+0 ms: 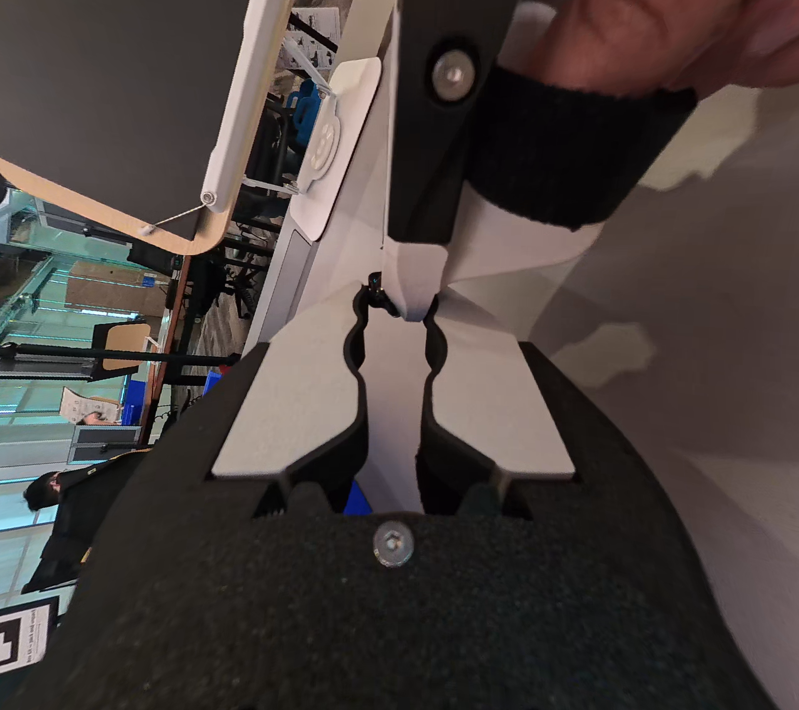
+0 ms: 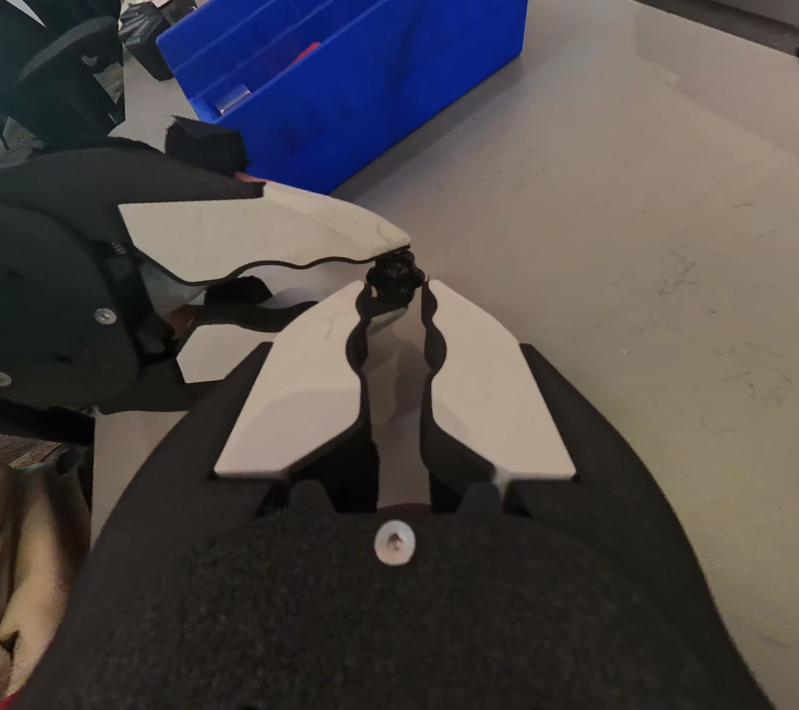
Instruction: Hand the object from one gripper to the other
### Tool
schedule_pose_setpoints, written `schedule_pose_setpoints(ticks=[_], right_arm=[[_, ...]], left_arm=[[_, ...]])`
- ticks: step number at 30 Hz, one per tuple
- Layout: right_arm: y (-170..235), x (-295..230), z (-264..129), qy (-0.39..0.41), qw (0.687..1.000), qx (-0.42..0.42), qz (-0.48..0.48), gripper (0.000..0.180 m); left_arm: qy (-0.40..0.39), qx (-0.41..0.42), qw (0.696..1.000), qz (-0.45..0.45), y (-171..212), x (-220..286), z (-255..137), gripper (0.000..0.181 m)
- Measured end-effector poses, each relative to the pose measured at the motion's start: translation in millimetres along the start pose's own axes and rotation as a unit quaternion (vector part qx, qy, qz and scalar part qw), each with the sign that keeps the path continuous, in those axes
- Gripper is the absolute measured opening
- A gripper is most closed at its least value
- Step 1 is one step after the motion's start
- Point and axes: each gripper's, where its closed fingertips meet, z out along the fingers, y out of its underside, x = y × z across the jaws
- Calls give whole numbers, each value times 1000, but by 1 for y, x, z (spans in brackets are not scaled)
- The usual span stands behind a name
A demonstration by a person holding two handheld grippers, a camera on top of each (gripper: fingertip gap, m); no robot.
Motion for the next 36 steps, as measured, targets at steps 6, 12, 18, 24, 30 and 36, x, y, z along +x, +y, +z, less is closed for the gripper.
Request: schedule_pose_setpoints(ticks=[6, 12, 18, 24, 30, 36], right_arm=[[1, 5, -3, -12, 1000, 7, -11, 16], [-11, -3, -19, -118, 992, 49, 20, 16], [-26, -49, -51, -339, 932, 111, 66, 16], [-27, -69, -60, -442, 881, 122, 117, 16], [-25, -72, -58, -457, 871, 118, 134, 16], [-19, -58, -42, -401, 901, 107, 128, 33]], left_arm=[[55, -1, 996, -66, 7, 10, -4, 31], [124, 31, 977, -169, 10, 23, -23, 31], [276, 223, 850, -390, -32, -4, -64, 28], [347, 304, 761, -456, -43, -20, -87, 23], [329, 290, 789, -430, -44, -14, -84, 13], [303, 244, 814, -432, -30, -12, -67, 12]])
